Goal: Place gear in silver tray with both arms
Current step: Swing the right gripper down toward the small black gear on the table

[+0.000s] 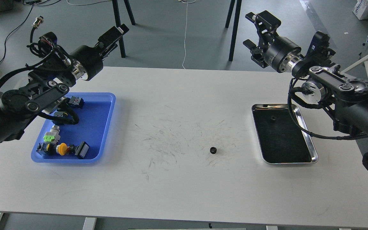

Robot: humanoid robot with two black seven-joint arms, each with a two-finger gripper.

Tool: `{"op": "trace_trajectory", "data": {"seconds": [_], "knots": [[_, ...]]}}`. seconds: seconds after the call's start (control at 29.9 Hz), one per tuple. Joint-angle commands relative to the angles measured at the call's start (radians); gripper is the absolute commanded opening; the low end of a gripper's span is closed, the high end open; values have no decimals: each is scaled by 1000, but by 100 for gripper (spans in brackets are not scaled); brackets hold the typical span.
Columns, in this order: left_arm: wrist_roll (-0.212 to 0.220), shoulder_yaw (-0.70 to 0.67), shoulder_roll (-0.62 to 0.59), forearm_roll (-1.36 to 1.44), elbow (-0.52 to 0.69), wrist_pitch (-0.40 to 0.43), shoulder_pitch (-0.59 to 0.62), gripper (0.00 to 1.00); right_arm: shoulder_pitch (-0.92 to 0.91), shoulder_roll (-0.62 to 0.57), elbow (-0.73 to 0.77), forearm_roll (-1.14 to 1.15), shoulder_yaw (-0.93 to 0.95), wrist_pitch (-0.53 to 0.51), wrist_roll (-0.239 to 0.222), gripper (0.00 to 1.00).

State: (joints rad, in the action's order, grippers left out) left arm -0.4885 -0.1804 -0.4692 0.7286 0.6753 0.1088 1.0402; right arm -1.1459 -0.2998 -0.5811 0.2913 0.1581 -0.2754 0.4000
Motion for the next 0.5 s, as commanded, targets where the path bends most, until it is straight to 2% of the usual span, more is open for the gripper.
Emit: {"op": "trace_trajectory", "data": {"seconds": [0.0,0.1,0.17,0.47], "knots": [[0,-7,-14,-20,-49,204,9,98,-43,-12,-26,0,-87,-2,-1,94],[0,-22,-12,-67,-103,330,7,98,-75,-16,-75,2,-155,-4,-1,94],[0,-33,-3,-113,-144,373,1,98,-103,-33,-130,17,-198,-10,-1,94],[0,-33,6,-285,-221,380,-17,98,-204,-52,-233,222,-267,-16,-3,93]]}}
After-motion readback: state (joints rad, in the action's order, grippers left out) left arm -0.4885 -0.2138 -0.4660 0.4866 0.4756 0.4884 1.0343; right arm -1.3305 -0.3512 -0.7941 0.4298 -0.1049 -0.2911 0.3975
